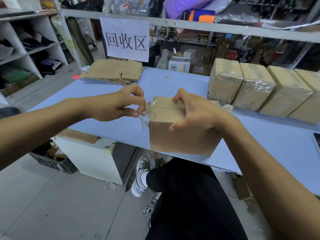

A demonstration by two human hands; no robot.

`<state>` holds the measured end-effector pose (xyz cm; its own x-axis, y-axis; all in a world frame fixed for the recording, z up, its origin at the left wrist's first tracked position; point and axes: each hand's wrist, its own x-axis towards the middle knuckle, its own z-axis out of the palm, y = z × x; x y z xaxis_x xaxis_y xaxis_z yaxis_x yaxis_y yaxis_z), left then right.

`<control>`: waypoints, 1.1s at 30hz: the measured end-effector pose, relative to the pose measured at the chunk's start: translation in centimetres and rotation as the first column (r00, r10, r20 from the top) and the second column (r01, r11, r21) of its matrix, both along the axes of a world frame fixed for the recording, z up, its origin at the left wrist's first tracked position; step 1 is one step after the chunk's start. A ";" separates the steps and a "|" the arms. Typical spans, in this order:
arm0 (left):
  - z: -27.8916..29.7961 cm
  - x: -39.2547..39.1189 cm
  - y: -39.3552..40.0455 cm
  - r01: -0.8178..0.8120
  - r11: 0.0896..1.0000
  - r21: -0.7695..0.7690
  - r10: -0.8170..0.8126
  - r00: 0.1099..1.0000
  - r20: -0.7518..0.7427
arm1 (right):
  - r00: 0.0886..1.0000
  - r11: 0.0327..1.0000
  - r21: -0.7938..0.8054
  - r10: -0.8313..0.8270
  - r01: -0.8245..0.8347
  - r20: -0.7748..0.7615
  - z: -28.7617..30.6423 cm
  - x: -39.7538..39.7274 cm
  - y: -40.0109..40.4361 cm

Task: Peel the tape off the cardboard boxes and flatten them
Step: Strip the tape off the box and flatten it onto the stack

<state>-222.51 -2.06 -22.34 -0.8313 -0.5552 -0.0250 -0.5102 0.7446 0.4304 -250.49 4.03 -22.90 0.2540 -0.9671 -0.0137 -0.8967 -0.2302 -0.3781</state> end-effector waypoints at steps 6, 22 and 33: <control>-1.9 -0.1 3.3 -0.274 0.946 0.172 0.322 0.849 -0.418 | 1.000 1.000 -0.020 0.002 -0.001 0.025 -0.3 0.2 -0.1; -2.6 -2.5 2.8 -0.356 0.931 0.081 0.361 0.865 -0.347 | 1.000 1.000 -0.018 -0.002 0.002 0.013 -0.1 0.2 0.1; -3.3 -2.5 0.8 -0.314 0.949 -0.024 0.279 0.873 -0.400 | 1.000 1.000 -0.015 0.009 -0.009 0.013 -0.1 0.1 0.1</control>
<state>-225.00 -1.30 -25.69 -0.5607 -0.7626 0.3226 -0.5190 0.6272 0.5807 -250.44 4.09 -23.05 0.2631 -0.9648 0.0037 -0.8895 -0.2440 -0.3863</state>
